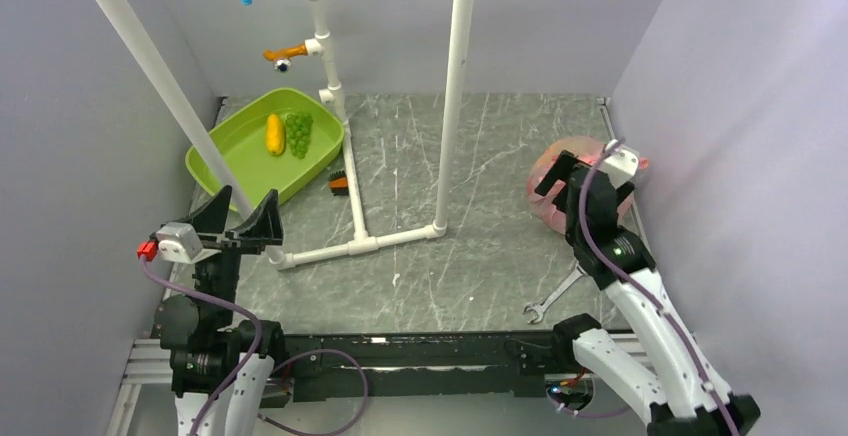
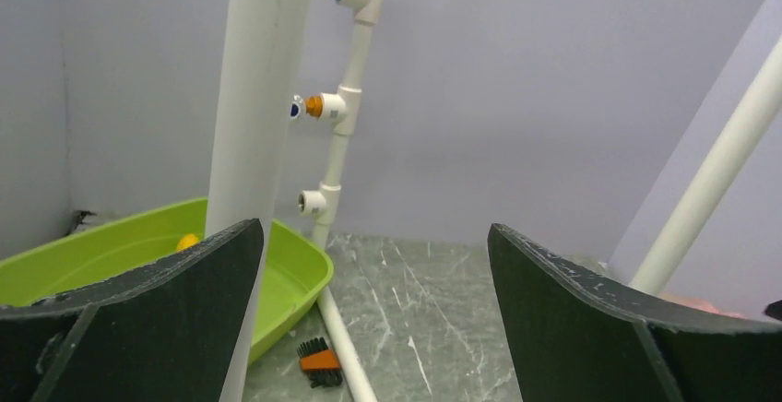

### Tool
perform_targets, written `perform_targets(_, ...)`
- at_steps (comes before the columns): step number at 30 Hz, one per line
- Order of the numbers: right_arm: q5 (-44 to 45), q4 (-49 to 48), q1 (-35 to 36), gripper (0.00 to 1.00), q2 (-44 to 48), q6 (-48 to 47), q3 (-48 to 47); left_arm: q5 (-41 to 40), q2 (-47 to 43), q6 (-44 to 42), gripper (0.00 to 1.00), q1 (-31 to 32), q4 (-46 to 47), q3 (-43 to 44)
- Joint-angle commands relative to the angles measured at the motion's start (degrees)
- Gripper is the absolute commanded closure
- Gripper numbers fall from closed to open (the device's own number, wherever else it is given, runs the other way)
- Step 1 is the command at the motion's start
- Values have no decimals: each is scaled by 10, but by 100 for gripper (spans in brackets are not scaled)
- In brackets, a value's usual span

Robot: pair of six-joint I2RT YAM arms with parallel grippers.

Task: Take the fake fruits out of the plastic bag
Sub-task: Move the plastic bag to the center of the board.

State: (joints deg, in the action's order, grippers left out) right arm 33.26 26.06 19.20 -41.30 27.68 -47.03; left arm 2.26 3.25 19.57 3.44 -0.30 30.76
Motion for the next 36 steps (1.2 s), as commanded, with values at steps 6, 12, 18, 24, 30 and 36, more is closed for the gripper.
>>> perform_targets(6, 11, 23, 0, 0, -69, 44, -12, -50, 7, 25, 1, -3, -80, 43)
perform_targets(12, -14, -14, -24, 0, -103, 46, 1, -54, -4, 24, 1, -3, -113, 38)
perform_targets(18, -80, -27, -126, 0, -191, 96, -27, -71, 3, 52, 1, -2, -185, 54)
perform_targets(24, -89, -24, -188, 0, -247, 119, -56, -40, 3, 80, 1, 4, -233, 50)
perform_targets(30, -153, -111, -232, 0, -258, 93, -27, 16, 9, 108, 1, 10, -264, 29)
perform_targets(36, -216, -150, -270, 1, -299, 87, -26, 91, 21, 102, 1, 13, -285, 13)
